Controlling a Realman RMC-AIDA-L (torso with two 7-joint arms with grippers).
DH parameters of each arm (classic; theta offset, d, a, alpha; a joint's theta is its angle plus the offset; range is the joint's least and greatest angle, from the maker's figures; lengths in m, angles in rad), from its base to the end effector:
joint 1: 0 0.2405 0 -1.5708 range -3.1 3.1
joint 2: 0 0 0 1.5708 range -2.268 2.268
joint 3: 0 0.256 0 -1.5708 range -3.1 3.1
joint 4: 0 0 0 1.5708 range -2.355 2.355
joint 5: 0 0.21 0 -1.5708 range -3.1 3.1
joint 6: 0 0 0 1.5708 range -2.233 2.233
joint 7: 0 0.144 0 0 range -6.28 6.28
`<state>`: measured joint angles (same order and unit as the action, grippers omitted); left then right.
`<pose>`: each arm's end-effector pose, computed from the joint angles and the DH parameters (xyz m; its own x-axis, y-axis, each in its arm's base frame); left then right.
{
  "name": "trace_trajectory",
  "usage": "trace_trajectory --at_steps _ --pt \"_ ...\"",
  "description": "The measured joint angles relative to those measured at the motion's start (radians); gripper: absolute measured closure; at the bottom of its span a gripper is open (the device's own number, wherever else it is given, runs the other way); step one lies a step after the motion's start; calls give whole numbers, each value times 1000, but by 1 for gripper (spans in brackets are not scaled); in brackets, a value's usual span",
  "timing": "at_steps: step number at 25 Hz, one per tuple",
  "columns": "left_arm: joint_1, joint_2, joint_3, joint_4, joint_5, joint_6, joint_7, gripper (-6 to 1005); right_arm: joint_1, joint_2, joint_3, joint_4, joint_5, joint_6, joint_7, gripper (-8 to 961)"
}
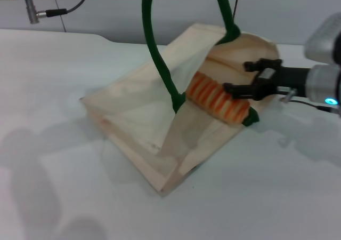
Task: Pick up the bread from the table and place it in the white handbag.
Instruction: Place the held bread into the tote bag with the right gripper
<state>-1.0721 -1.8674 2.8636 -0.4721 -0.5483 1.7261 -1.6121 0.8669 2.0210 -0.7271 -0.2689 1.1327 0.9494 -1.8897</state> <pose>-0.1505 0.4385 0.0992 0.6014 0.3429 0.7217 0.5147 -0.8571 -0.0217 0.2328 0.4275 -0.0431 0.8977 -0.3036 -0.3193 -0.4228 -0.7976 -0.4302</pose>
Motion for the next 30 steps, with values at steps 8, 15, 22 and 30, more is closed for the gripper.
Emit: trace_trajectory --at_steps 8,15,22,30 --pt "4 1 0 -3 5 -21 0 904 -91 -20 7 -97 8 100 15 59" --pt "1 -2 0 -4 5 -25 0 910 -98 -30 -13 -98 -39 203 3 59" --pt "-1 -6 0 -3 3 -41 0 913 -80 -24 -76 -100 -43 289 0 59" --pt "3 -6 0 -4 0 -45 -3 915 -92 -27 -87 -109 -44 303 0 59"
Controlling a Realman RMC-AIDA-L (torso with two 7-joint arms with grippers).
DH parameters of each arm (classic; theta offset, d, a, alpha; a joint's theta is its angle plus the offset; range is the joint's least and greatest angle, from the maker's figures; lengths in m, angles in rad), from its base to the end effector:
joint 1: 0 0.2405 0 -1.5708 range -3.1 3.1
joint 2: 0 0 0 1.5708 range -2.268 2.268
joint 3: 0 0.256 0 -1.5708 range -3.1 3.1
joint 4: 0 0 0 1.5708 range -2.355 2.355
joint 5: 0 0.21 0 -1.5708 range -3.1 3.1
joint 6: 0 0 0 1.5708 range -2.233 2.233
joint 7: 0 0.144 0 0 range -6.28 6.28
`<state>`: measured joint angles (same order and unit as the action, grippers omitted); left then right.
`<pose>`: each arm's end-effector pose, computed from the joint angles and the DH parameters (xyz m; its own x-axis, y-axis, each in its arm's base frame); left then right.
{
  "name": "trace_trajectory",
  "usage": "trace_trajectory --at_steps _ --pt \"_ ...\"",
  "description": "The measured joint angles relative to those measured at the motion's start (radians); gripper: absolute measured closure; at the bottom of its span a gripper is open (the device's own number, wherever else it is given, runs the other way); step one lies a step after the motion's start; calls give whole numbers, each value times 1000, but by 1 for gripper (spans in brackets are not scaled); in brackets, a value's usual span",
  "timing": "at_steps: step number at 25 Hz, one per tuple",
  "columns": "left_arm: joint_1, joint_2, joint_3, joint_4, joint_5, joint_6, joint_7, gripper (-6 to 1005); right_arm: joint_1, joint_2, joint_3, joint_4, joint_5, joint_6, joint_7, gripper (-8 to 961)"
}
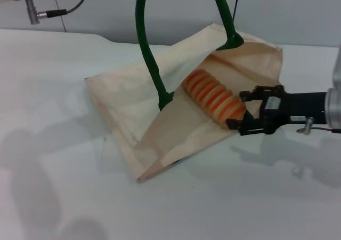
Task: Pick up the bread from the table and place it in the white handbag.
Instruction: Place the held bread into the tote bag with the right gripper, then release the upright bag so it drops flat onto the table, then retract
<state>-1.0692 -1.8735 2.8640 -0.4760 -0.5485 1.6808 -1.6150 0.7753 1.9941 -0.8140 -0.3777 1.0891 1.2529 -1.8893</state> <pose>-0.1550 0.4431 0.0976 0.5969 0.3485 0.7227 0.5468 -0.8358 -0.0486 0.2414 0.3888 -0.0300 0.9306 -0.2362 -0.2797 -0.3073 -0.9191 -0.2464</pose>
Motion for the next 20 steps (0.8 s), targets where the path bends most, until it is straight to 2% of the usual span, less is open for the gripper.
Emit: trace_trajectory --at_steps 4,10,13,20 --pt "1 0 0 2 0 0 0 915 -26 -25 17 -3 9 -9 0 59" --pt "-1 -1 0 4 1 0 1 915 -67 -54 126 -17 11 -25 -9 59" --pt "-1 -1 0 4 3 -1 2 914 -83 -57 186 -46 15 1 -13 59" --pt "-1 -1 0 5 6 -4 2 914 -94 -50 338 -68 29 20 -38 59"
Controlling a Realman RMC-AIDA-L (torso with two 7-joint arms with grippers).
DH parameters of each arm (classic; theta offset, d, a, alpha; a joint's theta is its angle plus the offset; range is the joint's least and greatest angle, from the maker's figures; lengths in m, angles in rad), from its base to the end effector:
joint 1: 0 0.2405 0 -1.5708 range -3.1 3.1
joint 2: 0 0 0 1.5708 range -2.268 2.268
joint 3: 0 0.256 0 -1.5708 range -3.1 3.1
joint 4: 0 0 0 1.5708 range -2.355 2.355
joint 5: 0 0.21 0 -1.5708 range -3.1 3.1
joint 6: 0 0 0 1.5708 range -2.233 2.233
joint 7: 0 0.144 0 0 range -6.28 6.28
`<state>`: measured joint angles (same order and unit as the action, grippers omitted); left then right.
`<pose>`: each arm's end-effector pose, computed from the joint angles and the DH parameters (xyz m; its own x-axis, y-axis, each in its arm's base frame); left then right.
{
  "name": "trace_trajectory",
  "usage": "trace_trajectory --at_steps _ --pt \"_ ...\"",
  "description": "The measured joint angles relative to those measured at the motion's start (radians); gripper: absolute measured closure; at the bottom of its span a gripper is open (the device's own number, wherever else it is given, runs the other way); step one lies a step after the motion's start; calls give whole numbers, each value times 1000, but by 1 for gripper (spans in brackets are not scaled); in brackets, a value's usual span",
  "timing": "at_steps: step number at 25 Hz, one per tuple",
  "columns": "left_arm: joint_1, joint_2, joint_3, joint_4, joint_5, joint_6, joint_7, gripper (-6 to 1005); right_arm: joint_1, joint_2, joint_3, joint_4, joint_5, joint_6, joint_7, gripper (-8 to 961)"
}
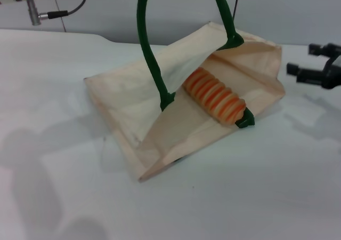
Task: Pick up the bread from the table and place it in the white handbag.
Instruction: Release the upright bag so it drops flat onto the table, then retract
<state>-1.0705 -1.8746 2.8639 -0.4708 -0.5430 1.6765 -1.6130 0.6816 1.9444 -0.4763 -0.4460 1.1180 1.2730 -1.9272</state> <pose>-0.1547 0.4432 0.0955 0.5992 0.3516 0.7192 0.5466 -0.8361 -0.0466 0.2810 0.4018 0.0468 0.8341 -0.2379 -0.4977 -0.4855 -0.7450 -0.4575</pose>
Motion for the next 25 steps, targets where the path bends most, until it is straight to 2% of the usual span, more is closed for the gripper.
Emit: trace_trajectory --at_steps 4,8,12,20,25 --pt "-4 -1 0 1 2 0 0 914 7 26 77 0 0 -73 0 59" --pt "-20 -7 0 3 22 3 0 915 14 46 90 0 0 -135 -1 59" --pt "-29 -16 0 3 34 3 4 884 16 49 99 0 0 -141 -1 59" --pt "-29 -20 0 3 43 -1 13 801 14 49 104 5 23 -147 -1 59" --pt "-26 -23 -1 -2 33 -1 16 700 15 51 109 7 24 -149 -1 59"
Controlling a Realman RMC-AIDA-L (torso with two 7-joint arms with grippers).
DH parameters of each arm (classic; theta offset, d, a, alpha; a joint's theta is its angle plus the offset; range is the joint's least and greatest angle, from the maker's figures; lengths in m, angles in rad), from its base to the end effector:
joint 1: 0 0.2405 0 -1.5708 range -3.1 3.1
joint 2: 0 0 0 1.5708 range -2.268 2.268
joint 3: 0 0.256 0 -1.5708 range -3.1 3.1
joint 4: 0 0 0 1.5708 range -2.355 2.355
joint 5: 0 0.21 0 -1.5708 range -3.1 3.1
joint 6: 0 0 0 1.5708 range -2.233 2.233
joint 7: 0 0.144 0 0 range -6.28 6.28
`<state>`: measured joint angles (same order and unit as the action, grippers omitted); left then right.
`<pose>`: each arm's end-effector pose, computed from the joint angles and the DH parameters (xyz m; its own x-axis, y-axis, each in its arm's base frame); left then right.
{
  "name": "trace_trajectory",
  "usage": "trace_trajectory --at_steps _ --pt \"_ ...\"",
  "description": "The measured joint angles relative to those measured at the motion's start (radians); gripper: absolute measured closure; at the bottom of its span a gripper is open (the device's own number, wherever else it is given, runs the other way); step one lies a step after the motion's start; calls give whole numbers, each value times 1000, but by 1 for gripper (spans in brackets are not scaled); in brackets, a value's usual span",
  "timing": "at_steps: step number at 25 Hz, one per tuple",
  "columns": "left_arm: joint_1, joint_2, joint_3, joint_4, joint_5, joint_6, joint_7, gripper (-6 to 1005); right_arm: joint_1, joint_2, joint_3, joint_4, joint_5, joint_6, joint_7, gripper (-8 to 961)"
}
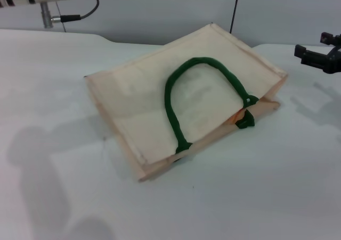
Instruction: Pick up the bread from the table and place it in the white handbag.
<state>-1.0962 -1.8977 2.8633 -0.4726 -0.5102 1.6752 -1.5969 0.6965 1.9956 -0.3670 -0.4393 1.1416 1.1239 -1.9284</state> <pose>-0.1449 0.4427 0.0820 0.6264 0.3519 0.6955 0.5195 -0.8537 -0.0360 0.2874 0.4153 0.0422 0.7721 -0.2671 -0.5766 -0.6000 -0.6052 -0.5231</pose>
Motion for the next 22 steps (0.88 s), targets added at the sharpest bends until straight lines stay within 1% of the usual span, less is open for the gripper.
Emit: trace_trajectory --at_steps 3,5,6,7,8,10,11,13,14,16,18,22 --pt "22 -10 -1 -4 -54 0 46 639 0 10 42 3 2 -1 -32 59" --pt "54 -21 -1 -3 -112 3 107 598 1 19 84 9 2 -1 -69 59" --pt "81 -31 -1 -1 -156 6 158 578 2 21 108 19 3 -1 -90 59" --pt "110 -45 -2 1 -214 6 216 528 3 22 130 31 4 -2 -107 59" --pt "129 -53 -2 2 -242 6 247 479 5 22 152 49 11 -2 -131 59" --pt "191 -89 -3 3 -364 6 376 380 3 22 190 87 53 -4 -193 59" --pt "209 -102 -2 3 -404 7 419 330 -1 22 199 98 77 -5 -219 59" --pt "257 -129 -4 15 -500 5 534 200 -12 25 216 135 147 -5 -300 59" --pt "279 -135 -6 38 -540 3 590 135 -15 26 221 158 180 -5 -340 59" --pt "315 -133 -8 106 -599 1 686 124 -20 26 226 193 236 -5 -403 59" --pt "337 -132 -10 152 -647 -5 758 113 -28 26 226 210 284 -6 -438 59" --pt "374 -134 -11 241 -728 -51 829 112 -43 26 227 257 404 -1 -508 59"
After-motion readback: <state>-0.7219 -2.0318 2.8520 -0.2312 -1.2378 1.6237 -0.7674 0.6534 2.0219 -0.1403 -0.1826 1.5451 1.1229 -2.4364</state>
